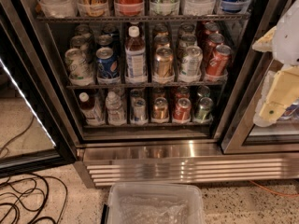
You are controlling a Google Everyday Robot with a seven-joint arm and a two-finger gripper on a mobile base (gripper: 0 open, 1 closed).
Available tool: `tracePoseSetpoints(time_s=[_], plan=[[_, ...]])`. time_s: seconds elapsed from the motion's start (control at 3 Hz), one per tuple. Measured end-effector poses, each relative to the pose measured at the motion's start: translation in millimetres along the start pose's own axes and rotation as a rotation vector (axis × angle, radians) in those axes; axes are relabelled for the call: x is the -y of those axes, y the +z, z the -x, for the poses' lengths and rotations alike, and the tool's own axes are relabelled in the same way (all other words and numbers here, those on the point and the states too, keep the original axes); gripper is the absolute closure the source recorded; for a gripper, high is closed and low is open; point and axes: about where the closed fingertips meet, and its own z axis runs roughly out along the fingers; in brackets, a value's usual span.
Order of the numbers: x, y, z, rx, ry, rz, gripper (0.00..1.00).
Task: Pick water bottle from bottom shelf of fridge
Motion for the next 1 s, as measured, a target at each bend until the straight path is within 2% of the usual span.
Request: tracePoseSetpoints(time_s=[0.33,0.67,1.0], plan=[[-0.9,-0.2,5.4,0.012,0.008,-0.014,0.0],[-21.5,28.6,19.6,0.104,0.072,0.018,0.0],[-51.8,74.5,36.7,0.257,0.126,0.067,0.0]])
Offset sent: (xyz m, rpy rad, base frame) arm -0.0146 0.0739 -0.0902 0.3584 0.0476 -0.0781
